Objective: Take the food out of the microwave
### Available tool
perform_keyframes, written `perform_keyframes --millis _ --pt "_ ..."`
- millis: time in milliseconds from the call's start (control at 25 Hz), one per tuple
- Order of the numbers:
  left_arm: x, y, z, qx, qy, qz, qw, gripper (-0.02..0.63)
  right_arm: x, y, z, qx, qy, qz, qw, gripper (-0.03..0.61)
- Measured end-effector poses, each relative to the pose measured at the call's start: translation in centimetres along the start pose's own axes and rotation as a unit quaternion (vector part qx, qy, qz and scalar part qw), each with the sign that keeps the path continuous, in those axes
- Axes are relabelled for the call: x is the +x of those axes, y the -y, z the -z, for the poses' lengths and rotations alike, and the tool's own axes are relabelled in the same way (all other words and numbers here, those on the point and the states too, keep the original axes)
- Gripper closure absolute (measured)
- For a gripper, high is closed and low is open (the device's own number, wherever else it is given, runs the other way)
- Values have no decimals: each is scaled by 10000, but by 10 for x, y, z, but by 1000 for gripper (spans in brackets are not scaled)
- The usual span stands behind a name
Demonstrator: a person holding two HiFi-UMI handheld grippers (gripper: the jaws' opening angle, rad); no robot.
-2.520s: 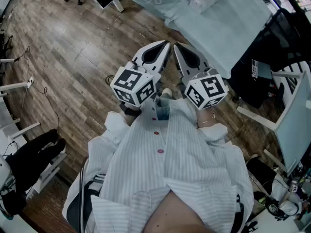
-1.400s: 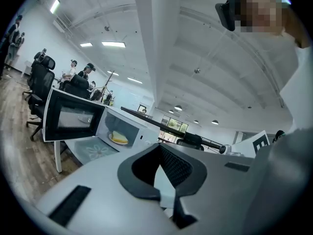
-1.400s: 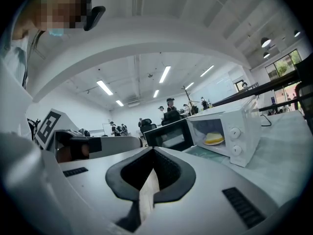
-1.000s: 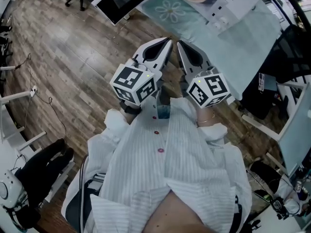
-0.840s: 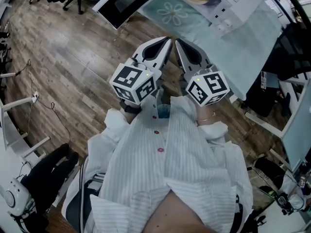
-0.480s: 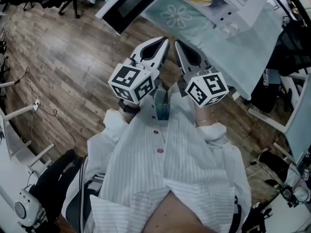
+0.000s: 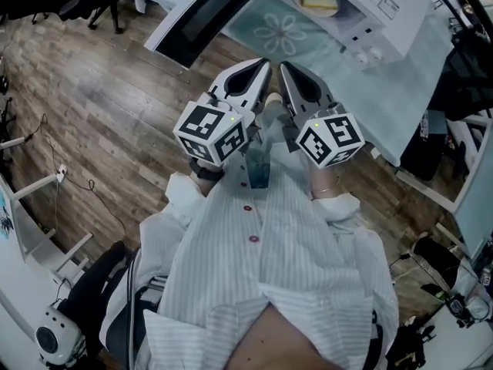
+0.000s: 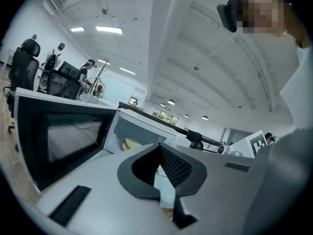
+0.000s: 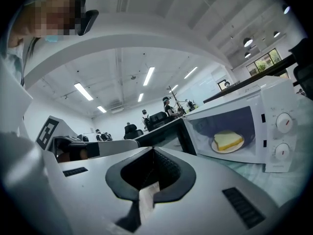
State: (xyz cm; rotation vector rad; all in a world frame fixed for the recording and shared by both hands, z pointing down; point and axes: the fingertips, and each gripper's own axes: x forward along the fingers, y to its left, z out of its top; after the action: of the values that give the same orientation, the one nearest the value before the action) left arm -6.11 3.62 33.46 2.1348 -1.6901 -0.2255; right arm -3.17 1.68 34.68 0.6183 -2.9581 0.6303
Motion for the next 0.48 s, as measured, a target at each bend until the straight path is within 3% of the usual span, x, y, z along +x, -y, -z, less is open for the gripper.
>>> perform_keyframes --millis 480 --pt "101 -38 -38 40 -64 140 9999 606 57 85 -49 179 125 198 9996 546"
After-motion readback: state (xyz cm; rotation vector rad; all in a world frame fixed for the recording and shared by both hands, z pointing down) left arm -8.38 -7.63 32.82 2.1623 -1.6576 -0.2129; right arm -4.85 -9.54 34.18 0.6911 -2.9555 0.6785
